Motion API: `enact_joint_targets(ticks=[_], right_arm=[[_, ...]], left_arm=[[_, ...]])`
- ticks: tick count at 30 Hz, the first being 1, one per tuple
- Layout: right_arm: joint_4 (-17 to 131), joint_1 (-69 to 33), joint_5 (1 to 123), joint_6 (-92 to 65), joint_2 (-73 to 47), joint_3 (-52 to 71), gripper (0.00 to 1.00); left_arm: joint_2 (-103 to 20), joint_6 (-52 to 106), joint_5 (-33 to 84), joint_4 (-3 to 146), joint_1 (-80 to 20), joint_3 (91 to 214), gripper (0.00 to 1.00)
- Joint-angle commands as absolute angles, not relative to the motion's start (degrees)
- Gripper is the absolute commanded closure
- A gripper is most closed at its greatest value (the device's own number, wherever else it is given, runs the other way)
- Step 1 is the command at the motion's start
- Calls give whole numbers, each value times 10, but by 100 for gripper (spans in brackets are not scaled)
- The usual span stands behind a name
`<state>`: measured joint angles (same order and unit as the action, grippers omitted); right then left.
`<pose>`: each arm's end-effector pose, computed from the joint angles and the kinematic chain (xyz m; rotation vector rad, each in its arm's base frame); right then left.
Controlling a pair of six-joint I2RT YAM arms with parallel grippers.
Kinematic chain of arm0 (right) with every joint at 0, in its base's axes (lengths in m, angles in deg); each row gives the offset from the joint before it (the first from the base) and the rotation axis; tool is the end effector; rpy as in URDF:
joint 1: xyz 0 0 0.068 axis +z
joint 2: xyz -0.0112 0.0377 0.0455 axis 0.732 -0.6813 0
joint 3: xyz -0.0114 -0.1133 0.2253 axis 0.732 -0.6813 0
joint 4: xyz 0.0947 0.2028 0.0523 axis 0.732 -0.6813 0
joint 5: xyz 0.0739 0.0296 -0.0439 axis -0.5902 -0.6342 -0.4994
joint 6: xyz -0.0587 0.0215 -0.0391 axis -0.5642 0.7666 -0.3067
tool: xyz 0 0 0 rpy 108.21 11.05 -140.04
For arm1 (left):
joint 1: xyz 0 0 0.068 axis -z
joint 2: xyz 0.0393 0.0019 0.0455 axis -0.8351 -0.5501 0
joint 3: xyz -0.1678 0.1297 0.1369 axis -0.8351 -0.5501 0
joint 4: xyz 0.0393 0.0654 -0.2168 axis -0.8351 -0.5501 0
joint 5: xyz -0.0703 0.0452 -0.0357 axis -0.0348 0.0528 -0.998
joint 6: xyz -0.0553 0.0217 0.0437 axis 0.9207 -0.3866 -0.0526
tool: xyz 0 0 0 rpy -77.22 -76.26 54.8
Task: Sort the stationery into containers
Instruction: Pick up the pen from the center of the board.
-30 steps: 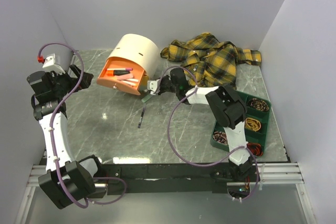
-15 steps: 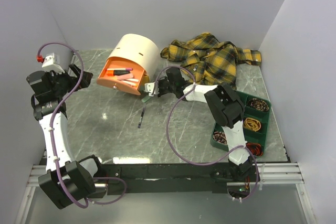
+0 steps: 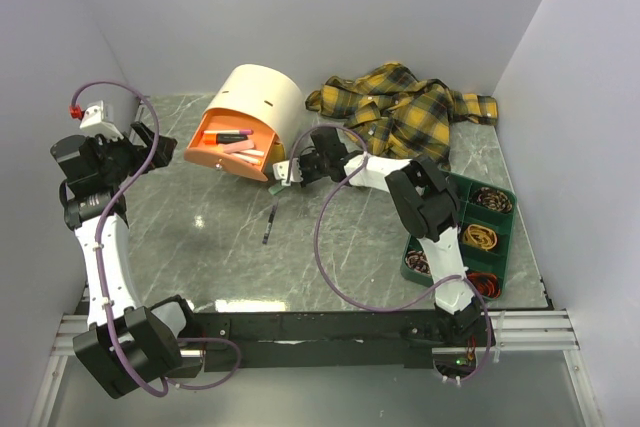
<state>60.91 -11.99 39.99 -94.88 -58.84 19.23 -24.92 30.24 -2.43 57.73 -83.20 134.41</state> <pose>0.3615 0.2905 0.1322 -1.9031 1.0076 0.1760 0.2218 0.0703 0.3284 -0.2203 1.8091 -0.4403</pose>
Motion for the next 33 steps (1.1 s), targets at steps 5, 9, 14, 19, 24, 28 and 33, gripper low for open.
enact_joint_targets(ticks=[5, 9, 14, 19, 24, 28, 33], right_arm=[[497, -113, 393, -1011, -577, 216, 100], [466, -112, 382, -1032, -546, 186, 100], [516, -107, 390, -986, -470, 95, 100], [490, -117, 405, -866, -449, 135, 87], [473, -125, 419, -772, -453, 170, 54], [403, -126, 387, -769, -477, 214, 53], [277, -125, 343, -762, -505, 277, 47]], left_arm=[[-236, 314, -39, 608, -834, 1333, 1], [-234, 315, -41, 610, -835, 1332, 1], [-233, 318, -43, 616, -835, 1327, 0], [-234, 320, -47, 620, -835, 1323, 1], [-239, 324, -51, 626, -834, 1323, 1], [-240, 324, -54, 628, -834, 1323, 1], [-236, 320, -50, 621, -835, 1323, 0]])
